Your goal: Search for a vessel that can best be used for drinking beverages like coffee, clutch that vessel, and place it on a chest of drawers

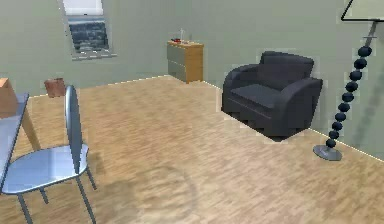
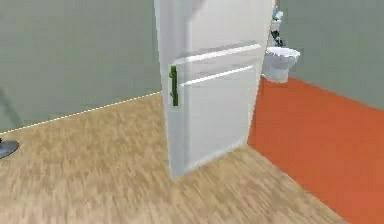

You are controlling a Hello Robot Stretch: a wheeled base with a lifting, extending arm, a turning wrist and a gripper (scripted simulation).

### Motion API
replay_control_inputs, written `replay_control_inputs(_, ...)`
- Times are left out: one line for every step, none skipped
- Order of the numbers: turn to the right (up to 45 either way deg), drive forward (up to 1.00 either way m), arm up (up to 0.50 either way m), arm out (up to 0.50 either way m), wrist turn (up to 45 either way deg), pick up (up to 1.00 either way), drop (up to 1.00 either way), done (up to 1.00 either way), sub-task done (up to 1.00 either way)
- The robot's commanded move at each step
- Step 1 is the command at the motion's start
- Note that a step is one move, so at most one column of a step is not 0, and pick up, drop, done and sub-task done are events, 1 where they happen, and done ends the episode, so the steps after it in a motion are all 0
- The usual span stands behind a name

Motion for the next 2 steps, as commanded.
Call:
replay_control_inputs(0.0, 1.0, 0.0, 0.0, 0.0, 0.0, 0.0, 0.0, 0.0)
replay_control_inputs(-9.0, 0.0, 0.0, 0.0, 0.0, 0.0, 0.0, 0.0, 0.0)
